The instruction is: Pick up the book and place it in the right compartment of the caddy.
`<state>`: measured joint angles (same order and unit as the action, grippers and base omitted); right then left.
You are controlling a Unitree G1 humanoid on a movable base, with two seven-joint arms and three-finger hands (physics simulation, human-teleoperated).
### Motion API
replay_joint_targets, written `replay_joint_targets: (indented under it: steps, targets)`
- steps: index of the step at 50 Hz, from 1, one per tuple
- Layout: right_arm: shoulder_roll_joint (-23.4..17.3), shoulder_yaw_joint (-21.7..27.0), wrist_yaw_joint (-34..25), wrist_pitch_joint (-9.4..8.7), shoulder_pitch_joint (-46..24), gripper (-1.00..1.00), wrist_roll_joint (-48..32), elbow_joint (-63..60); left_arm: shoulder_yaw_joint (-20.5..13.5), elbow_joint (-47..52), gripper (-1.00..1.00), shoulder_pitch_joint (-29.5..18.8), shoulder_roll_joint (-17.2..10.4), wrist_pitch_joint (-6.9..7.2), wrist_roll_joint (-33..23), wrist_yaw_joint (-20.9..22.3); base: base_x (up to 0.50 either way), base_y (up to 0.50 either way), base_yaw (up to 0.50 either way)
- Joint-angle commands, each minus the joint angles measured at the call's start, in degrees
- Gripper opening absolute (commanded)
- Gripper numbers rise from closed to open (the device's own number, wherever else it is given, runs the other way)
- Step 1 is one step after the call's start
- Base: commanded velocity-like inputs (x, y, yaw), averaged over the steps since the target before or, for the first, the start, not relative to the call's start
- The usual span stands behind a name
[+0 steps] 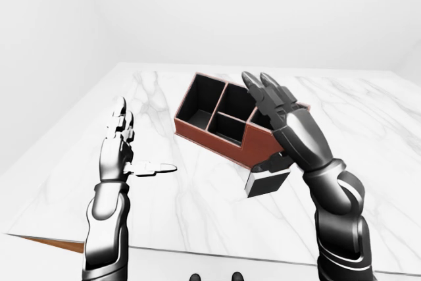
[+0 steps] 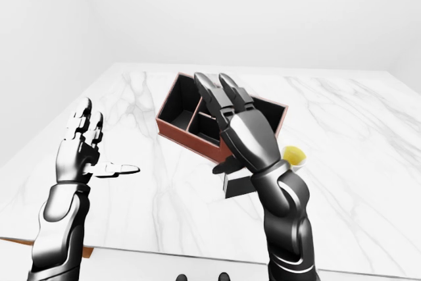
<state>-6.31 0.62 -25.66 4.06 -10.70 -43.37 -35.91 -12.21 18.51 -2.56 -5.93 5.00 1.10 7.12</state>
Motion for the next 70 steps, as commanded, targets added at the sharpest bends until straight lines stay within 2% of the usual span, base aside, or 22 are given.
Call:
replay_joint_targets:
  steps: [1,4,8,14,18,25,36,55,70]
  targets:
    - [0.4,0.3,-1.8,0.94,4.7,0.87,-8.8,-1.2,0.4,-1.6,1.0,-0.4,-0.1,0.0,0.0,-0.3,0.0,0.0,0.0]
    - [0.9,-0.6,-2.0,0.94,7.2,0.67,-10.9,-2.8,0.3,-1.6,1.0,-0.8,-0.2,0.0,-0.1,-0.5,0.0,0.0,0.0]
    - [1.2,-0.8,-2.8,0.94,8.9,0.54,-12.5,-3.7,0.5,-1.3,1.0,-0.7,-0.2,0.0,-0.2,-0.6,0.0,0.0,0.0]
    - [1.4,-0.7,-4.6,0.94,10.8,0.51,-13.3,-4.8,0.7,-1.1,1.0,-0.8,-0.1,0.0,-0.4,-0.5,0.0,0.0,0.0]
    - [1.5,-1.1,-5.0,0.94,12.7,0.39,-14.6,-4.9,0.7,-1.3,1.0,-0.8,-0.1,0.0,-0.4,-0.6,0.0,0.0,0.0]
    - [1.5,-1.9,-5.4,0.94,16.3,0.37,-17.9,-3.7,0.5,-1.5,1.0,-0.7,-0.1,0.0,-0.1,-0.6,0.0,0.0,0.0]
    - [1.6,-4.0,-2.0,0.94,19.5,0.34,-23.5,0.5,0.7,-0.6,1.0,-0.3,0.1,0.0,0.2,-0.3,0.0,0.0,0.0]
    - [0.7,-6.1,0.3,0.94,20.0,0.37,-28.0,5.0,0.6,-2.1,1.0,-0.6,0.0,0.0,0.5,-0.4,0.0,0.0,0.0]
    - [0.6,-6.6,1.0,0.94,17.5,0.37,-29.3,9.1,0.4,-0.9,1.0,0.1,0.1,0.0,0.7,-0.2,0.0,0.0,0.0]
